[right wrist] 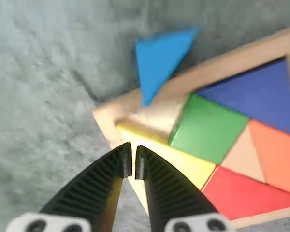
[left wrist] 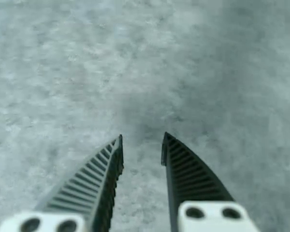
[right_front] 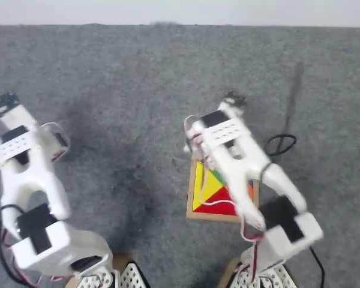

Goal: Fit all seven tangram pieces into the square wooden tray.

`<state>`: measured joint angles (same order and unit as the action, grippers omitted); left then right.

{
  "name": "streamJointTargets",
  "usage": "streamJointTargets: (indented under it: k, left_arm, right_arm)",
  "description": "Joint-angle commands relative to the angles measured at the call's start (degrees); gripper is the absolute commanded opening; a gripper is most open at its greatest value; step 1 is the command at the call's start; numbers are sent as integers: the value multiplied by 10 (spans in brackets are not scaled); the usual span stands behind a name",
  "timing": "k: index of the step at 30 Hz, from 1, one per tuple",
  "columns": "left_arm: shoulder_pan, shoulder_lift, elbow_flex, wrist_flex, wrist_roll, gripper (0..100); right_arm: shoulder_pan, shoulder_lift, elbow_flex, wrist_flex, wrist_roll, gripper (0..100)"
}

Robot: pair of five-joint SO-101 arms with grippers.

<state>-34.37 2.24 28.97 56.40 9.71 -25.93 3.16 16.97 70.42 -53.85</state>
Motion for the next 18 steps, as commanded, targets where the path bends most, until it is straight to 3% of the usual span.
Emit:
streamJointTargets:
  k: [1, 5, 9, 13, 18]
  left_arm:
    - [97, -9, -19, 22, -63, 130]
    - [193, -20, -32, 65, -66, 130]
    - [206, -29, -26, 85, -66, 130]
    - [179, -33, 14, 46, -69, 130]
    - [144, -31, 33, 25, -71, 130]
  right_arm:
    - [104, -114, -35, 20, 82, 6]
    - [204, -160, -23, -28, 251, 6]
    - [217, -133, -1, -96, 382, 20]
    - [176, -61, -4, -163, 402, 131]
    - [169, 57, -38, -188, 438, 26]
